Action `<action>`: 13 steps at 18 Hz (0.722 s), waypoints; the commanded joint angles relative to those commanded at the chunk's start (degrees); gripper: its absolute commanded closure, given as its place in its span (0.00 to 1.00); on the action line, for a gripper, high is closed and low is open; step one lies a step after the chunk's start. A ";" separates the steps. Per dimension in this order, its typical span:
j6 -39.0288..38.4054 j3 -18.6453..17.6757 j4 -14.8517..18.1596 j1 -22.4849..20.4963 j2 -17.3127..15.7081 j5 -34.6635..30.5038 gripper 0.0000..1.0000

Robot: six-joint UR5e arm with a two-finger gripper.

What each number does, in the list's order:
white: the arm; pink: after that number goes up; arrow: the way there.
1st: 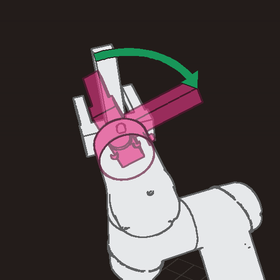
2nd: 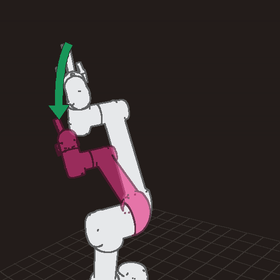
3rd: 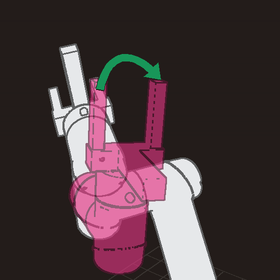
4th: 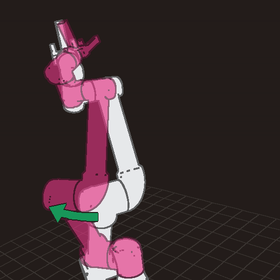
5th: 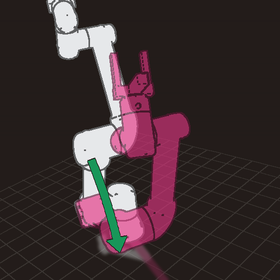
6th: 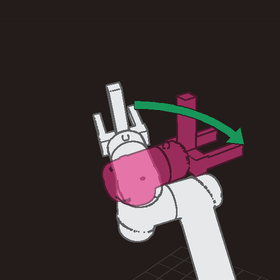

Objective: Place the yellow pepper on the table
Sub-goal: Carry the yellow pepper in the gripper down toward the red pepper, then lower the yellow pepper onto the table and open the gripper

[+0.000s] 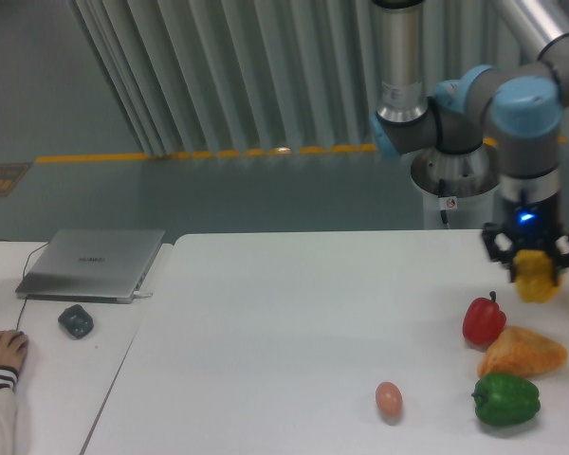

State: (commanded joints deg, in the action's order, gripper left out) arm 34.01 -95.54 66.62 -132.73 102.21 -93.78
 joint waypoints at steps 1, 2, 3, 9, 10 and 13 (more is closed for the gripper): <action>-0.70 0.09 -0.87 0.88 1.05 -0.09 0.51; -1.75 0.52 -2.10 2.11 2.02 -0.44 0.51; -2.89 0.88 -2.46 2.99 2.81 -0.53 0.51; -3.34 0.88 -2.72 4.58 3.79 -2.29 0.15; -3.34 0.88 -2.73 4.58 3.79 -2.29 0.00; -2.29 1.23 -2.73 4.58 3.35 -2.29 0.00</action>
State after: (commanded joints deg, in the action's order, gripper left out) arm 31.72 -94.31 63.90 -128.14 105.56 -96.06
